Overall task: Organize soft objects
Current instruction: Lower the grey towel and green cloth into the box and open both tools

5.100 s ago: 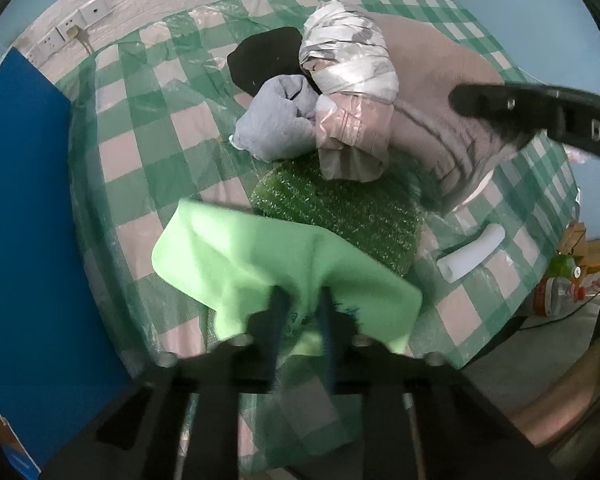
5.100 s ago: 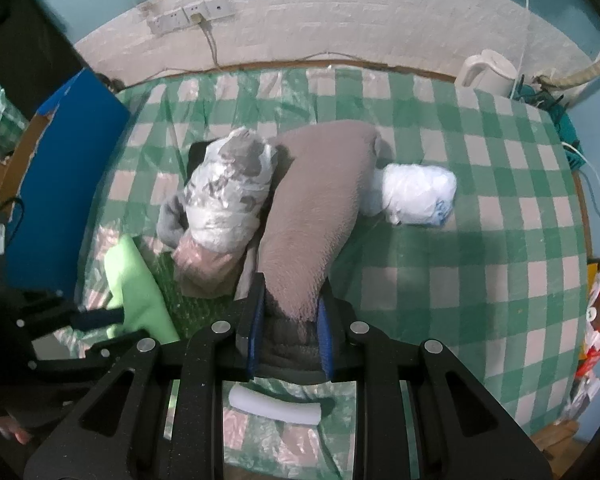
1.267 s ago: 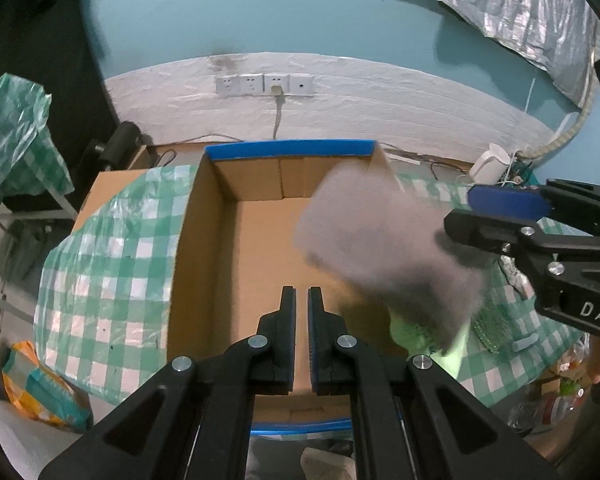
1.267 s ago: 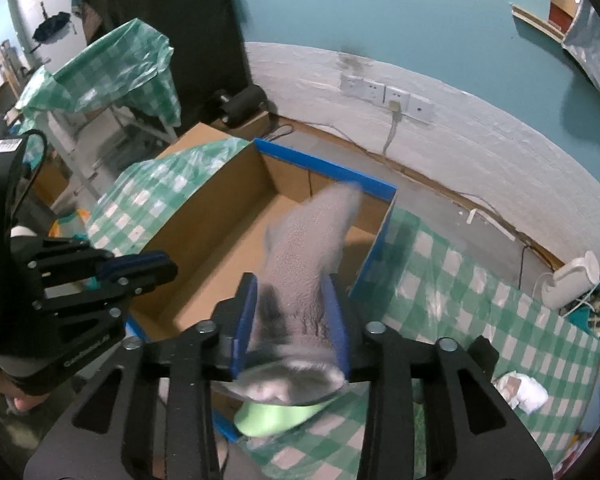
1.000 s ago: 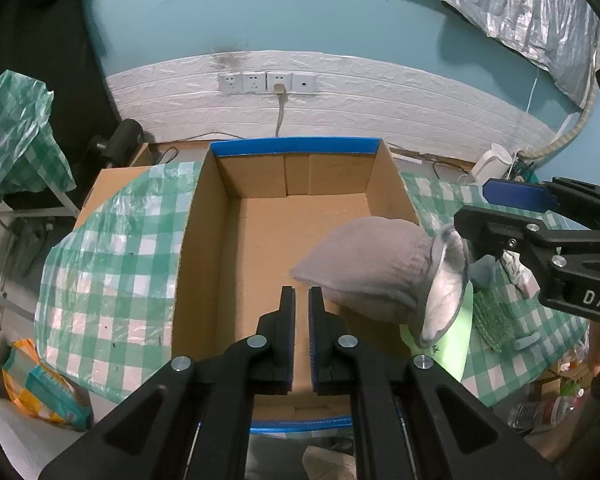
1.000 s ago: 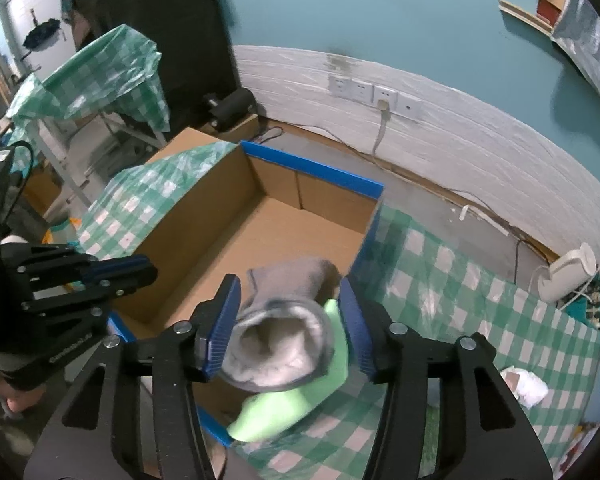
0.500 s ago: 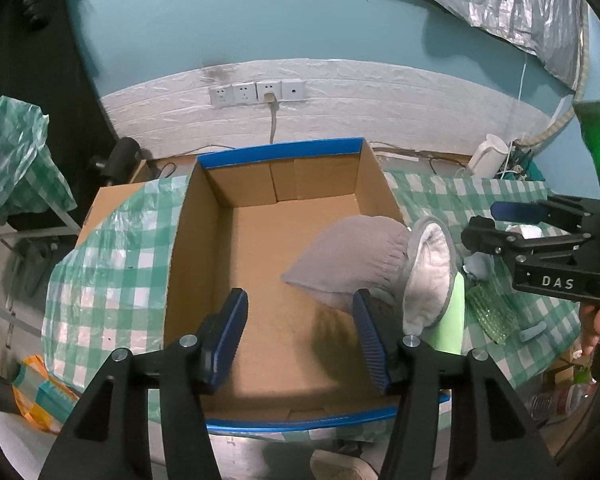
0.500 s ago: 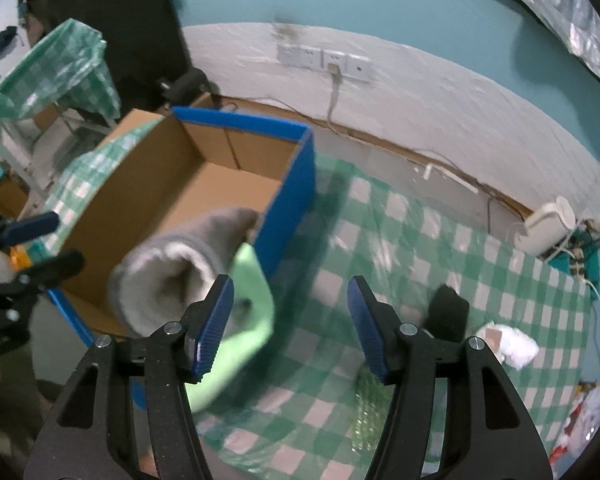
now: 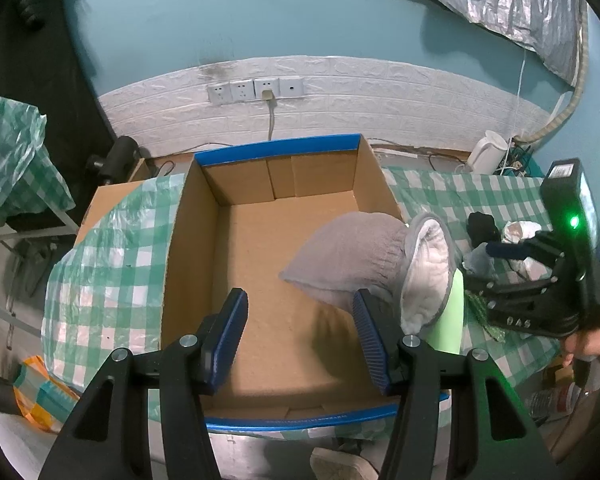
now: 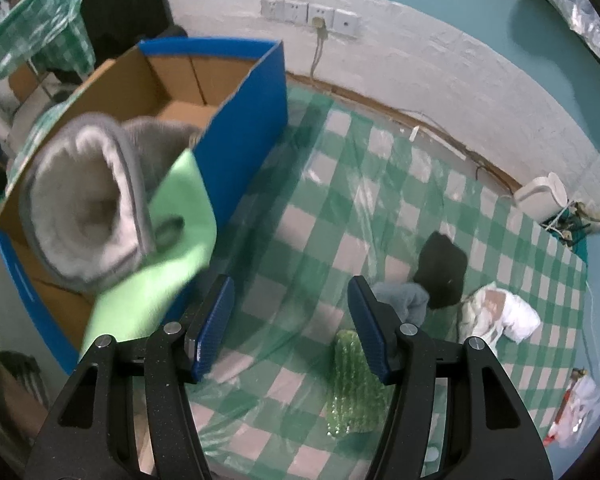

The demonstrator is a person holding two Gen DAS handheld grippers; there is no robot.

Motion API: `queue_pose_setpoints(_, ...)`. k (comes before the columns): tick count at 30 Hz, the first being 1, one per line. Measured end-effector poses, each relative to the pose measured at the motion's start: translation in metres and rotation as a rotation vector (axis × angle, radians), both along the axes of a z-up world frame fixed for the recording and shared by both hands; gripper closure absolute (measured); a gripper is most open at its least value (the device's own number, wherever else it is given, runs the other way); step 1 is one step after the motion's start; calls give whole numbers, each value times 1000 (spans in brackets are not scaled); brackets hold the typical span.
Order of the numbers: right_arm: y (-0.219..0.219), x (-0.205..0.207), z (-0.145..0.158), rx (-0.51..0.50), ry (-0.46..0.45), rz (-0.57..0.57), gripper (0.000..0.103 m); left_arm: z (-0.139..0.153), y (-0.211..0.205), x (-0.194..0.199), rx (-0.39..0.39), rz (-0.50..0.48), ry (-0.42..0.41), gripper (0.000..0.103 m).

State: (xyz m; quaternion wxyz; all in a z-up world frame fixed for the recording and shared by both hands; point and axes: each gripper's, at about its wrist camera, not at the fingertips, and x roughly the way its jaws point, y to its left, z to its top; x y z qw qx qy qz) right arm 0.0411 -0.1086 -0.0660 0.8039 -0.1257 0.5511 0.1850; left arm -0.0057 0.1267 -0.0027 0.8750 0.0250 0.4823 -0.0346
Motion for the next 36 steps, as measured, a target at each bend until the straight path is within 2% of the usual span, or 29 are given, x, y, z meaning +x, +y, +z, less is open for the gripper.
queue_pose_setpoints(4, 10, -5, -6, 16, 24, 37, 43, 0, 0, -1, 3, -2, -2, 47)
queue_pose_setpoints(17, 46, -9, 27, 90, -80, 92, 43, 6, 9, -1, -19, 21, -15, 47)
queue_pose_setpoints(23, 75, -20, 36, 121, -112, 199, 43, 10, 15, -2, -30, 33, -33, 47)
queue_pose_setpoints(26, 85, -27, 42, 99, -153, 242, 43, 10, 19, -1, -38, 41, -32, 47)
queue_pose_setpoints(36, 44, -19, 35, 114, -119, 140, 43, 7, 4, 3, -33, 17, -18, 47)
